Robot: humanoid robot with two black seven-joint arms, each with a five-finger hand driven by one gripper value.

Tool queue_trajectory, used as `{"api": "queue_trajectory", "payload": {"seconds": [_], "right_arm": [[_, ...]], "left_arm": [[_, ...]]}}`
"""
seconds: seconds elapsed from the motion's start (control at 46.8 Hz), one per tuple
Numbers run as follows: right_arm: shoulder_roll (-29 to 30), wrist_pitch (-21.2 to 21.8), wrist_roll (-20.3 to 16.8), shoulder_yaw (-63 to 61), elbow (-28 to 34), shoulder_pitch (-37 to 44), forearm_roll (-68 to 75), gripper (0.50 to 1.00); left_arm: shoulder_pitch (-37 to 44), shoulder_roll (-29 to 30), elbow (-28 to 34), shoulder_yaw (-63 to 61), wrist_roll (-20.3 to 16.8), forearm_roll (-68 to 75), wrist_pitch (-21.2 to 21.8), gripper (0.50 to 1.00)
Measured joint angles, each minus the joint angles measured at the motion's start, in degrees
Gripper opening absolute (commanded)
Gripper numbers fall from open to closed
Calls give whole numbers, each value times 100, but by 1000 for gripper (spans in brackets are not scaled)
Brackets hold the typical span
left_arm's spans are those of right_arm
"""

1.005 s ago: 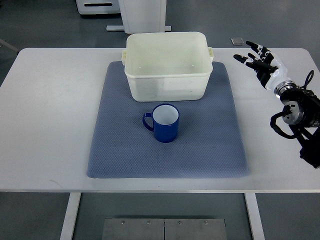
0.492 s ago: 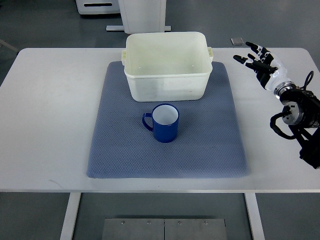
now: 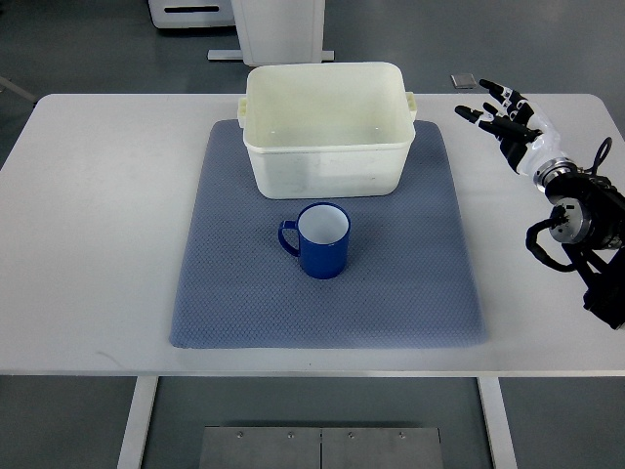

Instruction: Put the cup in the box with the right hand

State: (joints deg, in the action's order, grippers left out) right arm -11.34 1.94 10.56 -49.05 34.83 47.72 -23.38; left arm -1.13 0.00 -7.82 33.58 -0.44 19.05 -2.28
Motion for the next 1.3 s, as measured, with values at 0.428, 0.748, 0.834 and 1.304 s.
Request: {"api": "queue_trajectory", "payload": {"seconds": [0.428, 0.748, 0.834, 1.304], "right_arm": [[70, 0, 0, 15, 8, 0, 1, 998], [70, 0, 0, 9, 6, 16, 1, 998], [75, 0, 0, 9, 10, 17, 1, 998], [-207, 9, 254, 101, 1447, -154, -10, 998]], "left_arm": [[-1, 0, 0, 0, 1, 6, 0, 1000], [-1, 0, 0, 0, 1, 5, 0, 1000], [-1, 0, 0, 0, 1, 2, 0, 1000], [-3, 0, 1, -1, -1, 3, 0, 1000]]}}
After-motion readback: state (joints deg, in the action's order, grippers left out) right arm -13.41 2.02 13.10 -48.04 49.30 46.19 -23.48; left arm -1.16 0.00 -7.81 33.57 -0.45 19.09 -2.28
